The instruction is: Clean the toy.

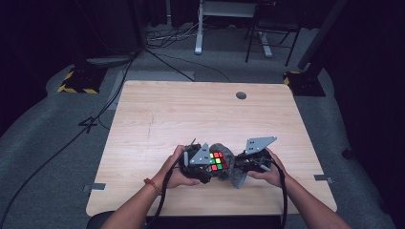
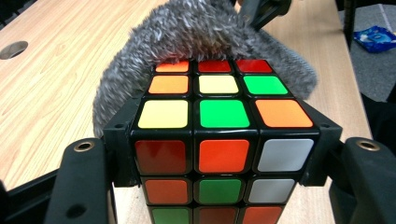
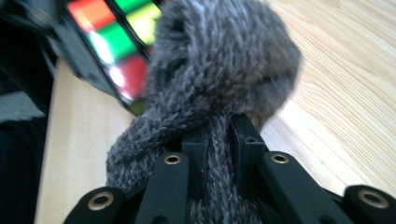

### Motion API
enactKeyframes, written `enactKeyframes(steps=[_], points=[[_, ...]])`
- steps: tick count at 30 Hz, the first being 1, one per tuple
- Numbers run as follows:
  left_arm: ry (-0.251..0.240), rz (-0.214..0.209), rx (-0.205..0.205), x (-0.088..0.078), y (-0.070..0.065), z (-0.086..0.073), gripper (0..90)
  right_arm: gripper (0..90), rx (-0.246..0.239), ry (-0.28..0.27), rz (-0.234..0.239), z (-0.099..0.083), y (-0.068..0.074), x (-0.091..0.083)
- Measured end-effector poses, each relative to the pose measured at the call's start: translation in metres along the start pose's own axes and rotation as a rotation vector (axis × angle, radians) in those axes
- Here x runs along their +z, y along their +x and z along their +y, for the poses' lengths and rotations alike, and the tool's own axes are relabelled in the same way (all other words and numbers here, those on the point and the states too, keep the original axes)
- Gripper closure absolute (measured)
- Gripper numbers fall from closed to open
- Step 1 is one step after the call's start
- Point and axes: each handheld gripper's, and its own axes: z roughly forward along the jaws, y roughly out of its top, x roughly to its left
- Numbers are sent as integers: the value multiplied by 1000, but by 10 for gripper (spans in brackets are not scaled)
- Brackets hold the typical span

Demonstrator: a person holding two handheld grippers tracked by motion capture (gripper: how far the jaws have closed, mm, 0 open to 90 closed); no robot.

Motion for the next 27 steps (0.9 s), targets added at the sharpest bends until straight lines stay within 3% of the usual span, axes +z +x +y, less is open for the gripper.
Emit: enactKeyframes(steps=[5,11,19,21,23,27], points=[[1,3,-19,0,2,-2,333,789,4,-36,-17,1,2,-3],[54,23,2,3,0,-3,331,790,0,-87,-25,4,6,-9],[116,26,11,15,-1,-3,331,789,-43,-136,-11,12,15,-12],[139,36,20,19,-3,-3,332,789,-70,-126,-12,15,19,-10],[131,28,18,18,-3,-4,334,789,-85,-114,-32,17,22,-8],[77,23,4,9,0,-3,335,789,-50,-113,-87,14,14,-11]])
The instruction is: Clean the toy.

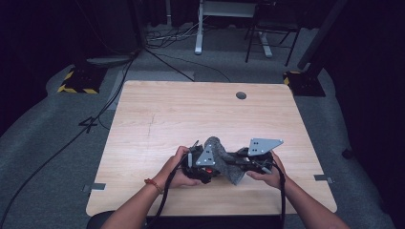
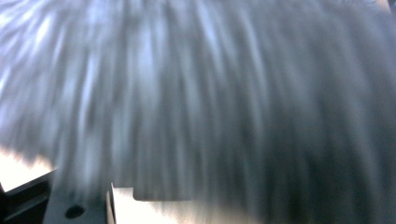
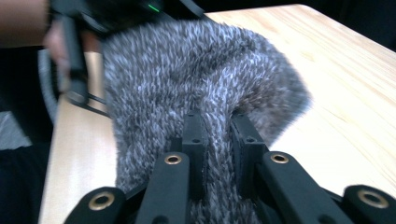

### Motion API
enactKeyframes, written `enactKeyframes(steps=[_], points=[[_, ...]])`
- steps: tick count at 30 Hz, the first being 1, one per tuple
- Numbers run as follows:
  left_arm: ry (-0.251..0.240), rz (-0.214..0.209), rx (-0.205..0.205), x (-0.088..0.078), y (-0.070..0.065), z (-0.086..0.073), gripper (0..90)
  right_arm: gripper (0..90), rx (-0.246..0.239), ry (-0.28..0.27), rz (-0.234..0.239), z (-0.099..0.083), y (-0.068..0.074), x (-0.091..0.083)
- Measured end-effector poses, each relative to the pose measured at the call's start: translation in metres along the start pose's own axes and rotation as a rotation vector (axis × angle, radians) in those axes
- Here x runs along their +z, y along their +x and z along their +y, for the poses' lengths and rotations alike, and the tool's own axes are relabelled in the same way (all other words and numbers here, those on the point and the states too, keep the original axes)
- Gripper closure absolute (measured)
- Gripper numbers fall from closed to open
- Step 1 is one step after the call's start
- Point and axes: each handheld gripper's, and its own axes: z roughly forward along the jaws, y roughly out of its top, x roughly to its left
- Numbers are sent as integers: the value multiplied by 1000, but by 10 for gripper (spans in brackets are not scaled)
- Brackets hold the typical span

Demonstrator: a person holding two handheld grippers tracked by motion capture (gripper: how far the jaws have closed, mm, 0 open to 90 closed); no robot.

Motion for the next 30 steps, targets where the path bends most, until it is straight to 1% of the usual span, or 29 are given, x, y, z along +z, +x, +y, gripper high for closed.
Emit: enactKeyframes(steps=[1,2,4,5,6,7,8,9,11,13,14,15,16,17,18,20,22,24,25,27,28,30], points=[[-8,4,3,-2,0,1,335,789,9,7,-13,-2,-3,0],[-19,-3,4,-4,0,1,335,789,15,19,-22,-4,-5,0],[-35,-3,9,-7,-1,3,335,789,14,56,-37,-7,-8,2],[-43,1,11,-9,-1,4,336,789,8,85,-50,-9,-10,4],[-62,-1,4,-12,0,4,336,788,19,102,-45,-12,-12,6],[-76,0,1,-13,1,4,335,788,43,109,-25,-16,-15,8],[-93,-1,-3,-16,1,4,335,788,51,124,-14,-17,-16,9],[-97,-1,-3,-17,2,4,335,788,53,140,3,-20,-18,12],[-92,6,-3,-16,2,4,335,788,84,121,36,-22,-20,12],[-89,6,-9,-14,2,3,335,788,92,98,60,-22,-20,11],[-84,2,-13,-13,2,2,335,789,97,77,72,-21,-20,10],[-73,4,-10,-11,2,2,335,789,98,64,77,-20,-19,8],[-52,11,-4,-8,1,1,334,790,94,44,84,-19,-17,7],[-44,9,0,-6,0,1,334,790,85,20,92,-16,-14,4],[-32,12,3,-4,0,1,334,791,74,17,89,-14,-12,3],[-29,5,-2,-3,0,1,333,791,50,3,78,-10,-7,1],[-20,12,-1,-2,0,1,334,791,49,-20,77,-7,-5,-1],[-30,8,3,-3,0,2,335,791,37,-40,68,-4,-4,-3],[-37,10,5,-5,0,3,335,791,28,-40,57,-3,-3,-4],[-51,13,7,-8,0,4,335,791,15,-9,17,-3,-4,-3],[-63,12,4,-10,0,5,336,791,21,1,10,-4,-5,-2],[-69,17,8,-13,-1,6,336,791,37,37,7,-8,-8,2]])
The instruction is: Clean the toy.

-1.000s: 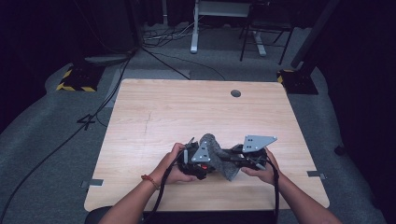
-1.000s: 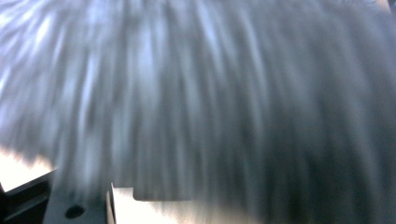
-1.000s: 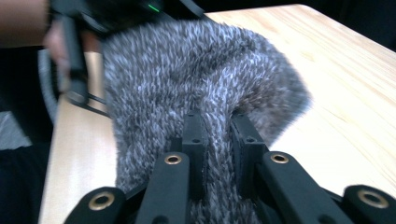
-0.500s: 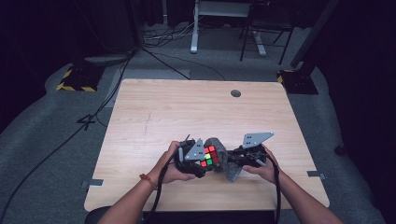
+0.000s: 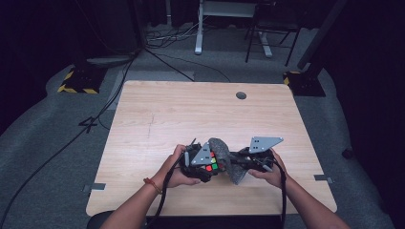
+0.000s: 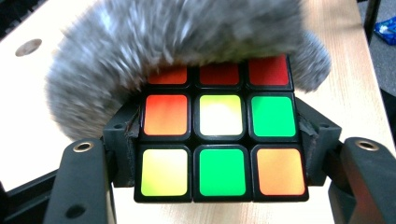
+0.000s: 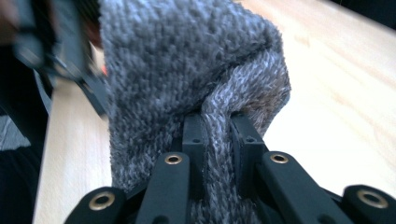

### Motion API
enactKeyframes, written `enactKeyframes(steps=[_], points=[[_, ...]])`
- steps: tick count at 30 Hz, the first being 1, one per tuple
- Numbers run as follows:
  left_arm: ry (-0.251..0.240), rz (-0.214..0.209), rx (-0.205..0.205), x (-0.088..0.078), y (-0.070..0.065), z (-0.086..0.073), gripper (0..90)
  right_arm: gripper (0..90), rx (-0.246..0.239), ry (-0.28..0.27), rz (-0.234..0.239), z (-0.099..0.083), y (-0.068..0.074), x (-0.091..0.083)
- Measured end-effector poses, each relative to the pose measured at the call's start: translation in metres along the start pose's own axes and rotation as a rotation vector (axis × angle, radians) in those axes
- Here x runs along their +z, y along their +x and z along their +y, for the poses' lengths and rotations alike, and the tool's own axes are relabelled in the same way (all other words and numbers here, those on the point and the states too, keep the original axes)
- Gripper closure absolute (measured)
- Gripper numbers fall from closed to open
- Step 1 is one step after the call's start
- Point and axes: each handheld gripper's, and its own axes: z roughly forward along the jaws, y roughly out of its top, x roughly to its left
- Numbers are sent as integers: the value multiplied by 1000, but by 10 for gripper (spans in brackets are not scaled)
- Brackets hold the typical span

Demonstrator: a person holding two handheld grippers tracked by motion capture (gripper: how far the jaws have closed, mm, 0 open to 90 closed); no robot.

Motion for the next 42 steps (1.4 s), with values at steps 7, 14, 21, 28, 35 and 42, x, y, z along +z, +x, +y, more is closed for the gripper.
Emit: enactKeyframes(steps=[7,14,21,28,35,42], points=[[-56,3,-12,-10,3,2,336,790,66,83,51,-15,-11,13],[-83,-24,-37,-11,7,-1,332,792,45,23,76,-11,-4,7],[-38,-1,-24,-6,5,-2,328,793,46,-34,66,-7,-3,-1],[-21,19,-10,-6,5,-1,330,793,-8,-19,-2,-1,4,-5],[22,58,-15,-4,7,-3,331,792,-57,-6,-47,3,11,-10],[68,22,-13,13,2,-3,331,791,-97,-36,23,9,21,-8]])
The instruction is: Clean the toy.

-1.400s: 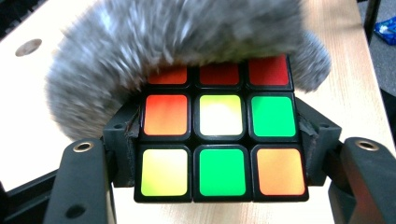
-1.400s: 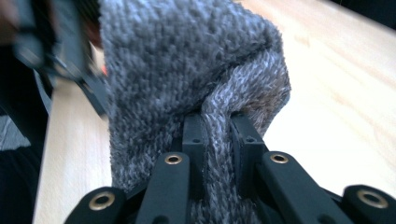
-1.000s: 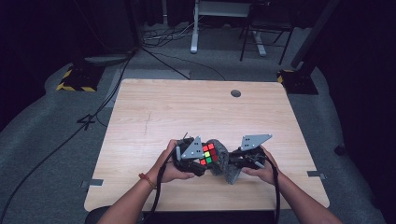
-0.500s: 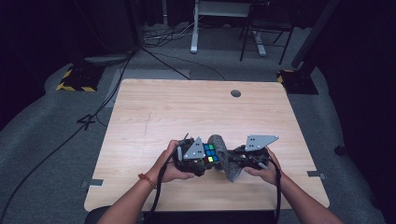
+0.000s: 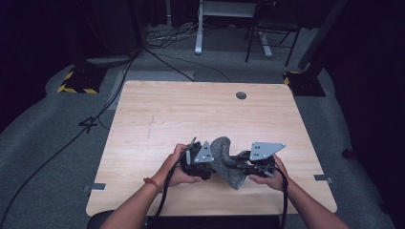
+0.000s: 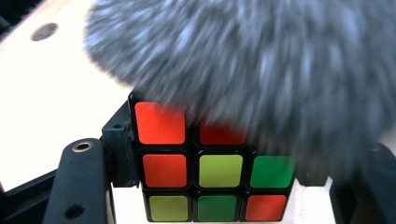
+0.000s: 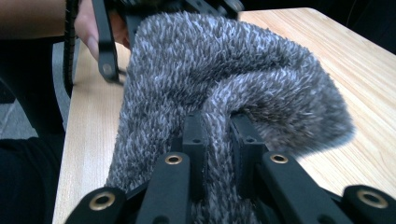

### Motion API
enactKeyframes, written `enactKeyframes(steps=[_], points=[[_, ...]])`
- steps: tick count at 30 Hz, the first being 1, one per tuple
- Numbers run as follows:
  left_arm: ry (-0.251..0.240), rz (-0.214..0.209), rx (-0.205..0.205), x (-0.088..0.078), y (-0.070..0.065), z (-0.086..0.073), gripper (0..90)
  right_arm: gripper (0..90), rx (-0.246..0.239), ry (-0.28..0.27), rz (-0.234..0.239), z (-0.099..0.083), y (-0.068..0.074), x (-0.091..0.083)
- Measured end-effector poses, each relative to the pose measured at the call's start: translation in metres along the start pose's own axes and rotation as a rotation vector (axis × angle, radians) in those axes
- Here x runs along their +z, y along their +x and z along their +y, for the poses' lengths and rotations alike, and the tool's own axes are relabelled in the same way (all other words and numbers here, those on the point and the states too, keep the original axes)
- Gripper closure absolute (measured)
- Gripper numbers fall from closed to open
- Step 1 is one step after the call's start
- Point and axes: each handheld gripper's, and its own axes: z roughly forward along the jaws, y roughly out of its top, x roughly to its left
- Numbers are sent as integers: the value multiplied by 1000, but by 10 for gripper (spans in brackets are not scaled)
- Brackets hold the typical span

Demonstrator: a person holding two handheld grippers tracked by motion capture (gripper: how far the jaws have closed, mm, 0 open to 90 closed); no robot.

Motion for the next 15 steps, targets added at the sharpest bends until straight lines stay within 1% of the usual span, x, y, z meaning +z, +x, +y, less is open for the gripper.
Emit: enactKeyframes(steps=[1,2,3,5,6,7,8,10,12,13,14,15], points=[[7,-12,7,3,-3,0,331,791,-1,-10,8,1,1,1],[10,-21,12,4,-4,1,331,791,-11,-7,7,3,3,2],[18,-25,24,6,-7,1,332,791,-18,-1,-5,3,4,3],[24,-34,30,6,-9,2,332,791,-36,28,-58,4,2,6],[17,-39,37,5,-10,2,332,791,-31,39,-75,3,0,7],[11,-38,32,4,-10,2,332,791,4,40,-88,0,-5,7],[9,-32,31,2,-9,2,333,792,26,47,-93,-3,-10,7],[-14,-42,23,-3,-6,2,332,792,54,64,-102,-9,-17,5],[-50,-41,9,-9,-4,2,332,792,82,78,-91,-14,-22,4],[-65,-46,3,-11,-3,2,332,792,86,93,-93,-16,-23,3],[-86,-55,-11,-13,-1,2,332,792,95,92,-83,-17,-24,3],[-98,-60,-9,-14,0,3,332,792,108,95,-68,-19,-25,4]])
